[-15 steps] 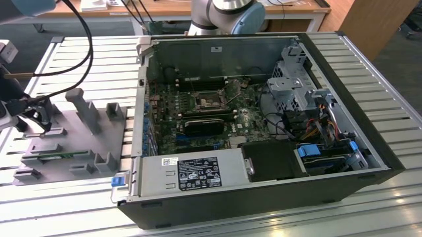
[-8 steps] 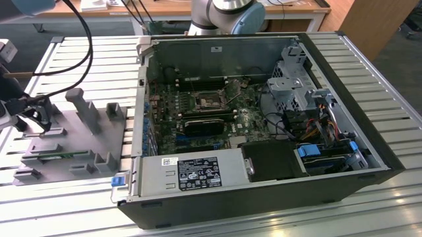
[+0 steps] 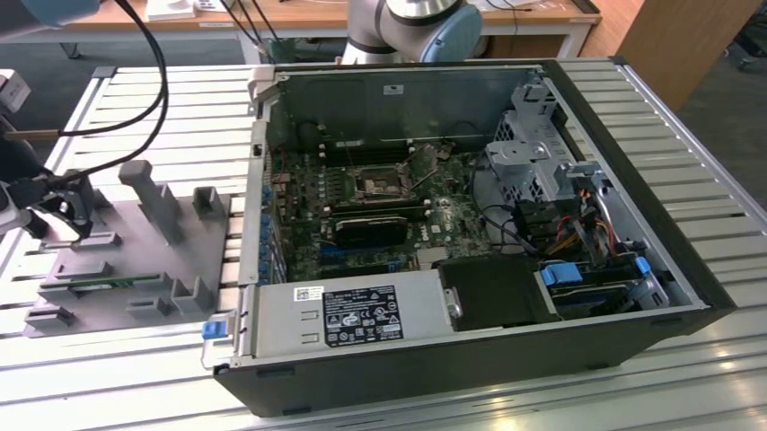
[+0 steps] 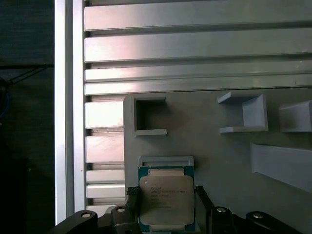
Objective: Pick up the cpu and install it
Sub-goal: 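Pick up the cpu and move it towards the insertion slot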
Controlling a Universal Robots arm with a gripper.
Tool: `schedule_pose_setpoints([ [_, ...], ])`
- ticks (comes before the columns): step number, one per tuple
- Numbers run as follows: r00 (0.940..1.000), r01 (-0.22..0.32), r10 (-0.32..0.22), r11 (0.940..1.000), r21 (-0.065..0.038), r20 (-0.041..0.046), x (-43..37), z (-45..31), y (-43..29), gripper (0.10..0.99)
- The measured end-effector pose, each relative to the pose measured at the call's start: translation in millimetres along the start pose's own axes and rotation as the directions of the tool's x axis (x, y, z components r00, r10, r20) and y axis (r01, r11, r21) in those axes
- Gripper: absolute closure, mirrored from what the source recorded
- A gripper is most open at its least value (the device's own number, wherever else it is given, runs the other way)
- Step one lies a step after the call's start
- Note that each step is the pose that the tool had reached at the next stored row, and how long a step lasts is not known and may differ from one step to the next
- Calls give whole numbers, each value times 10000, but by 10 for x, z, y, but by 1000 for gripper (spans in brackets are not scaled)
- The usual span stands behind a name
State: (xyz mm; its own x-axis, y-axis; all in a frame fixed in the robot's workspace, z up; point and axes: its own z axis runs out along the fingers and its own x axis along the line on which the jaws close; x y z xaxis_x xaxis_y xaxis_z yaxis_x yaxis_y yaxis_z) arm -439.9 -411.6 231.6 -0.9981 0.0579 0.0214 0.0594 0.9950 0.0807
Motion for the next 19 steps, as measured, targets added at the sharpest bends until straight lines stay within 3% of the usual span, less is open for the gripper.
schedule_pose_setpoints([
  [19,10000,1,-1,10000,-2,0,2,-115,9,545],
])
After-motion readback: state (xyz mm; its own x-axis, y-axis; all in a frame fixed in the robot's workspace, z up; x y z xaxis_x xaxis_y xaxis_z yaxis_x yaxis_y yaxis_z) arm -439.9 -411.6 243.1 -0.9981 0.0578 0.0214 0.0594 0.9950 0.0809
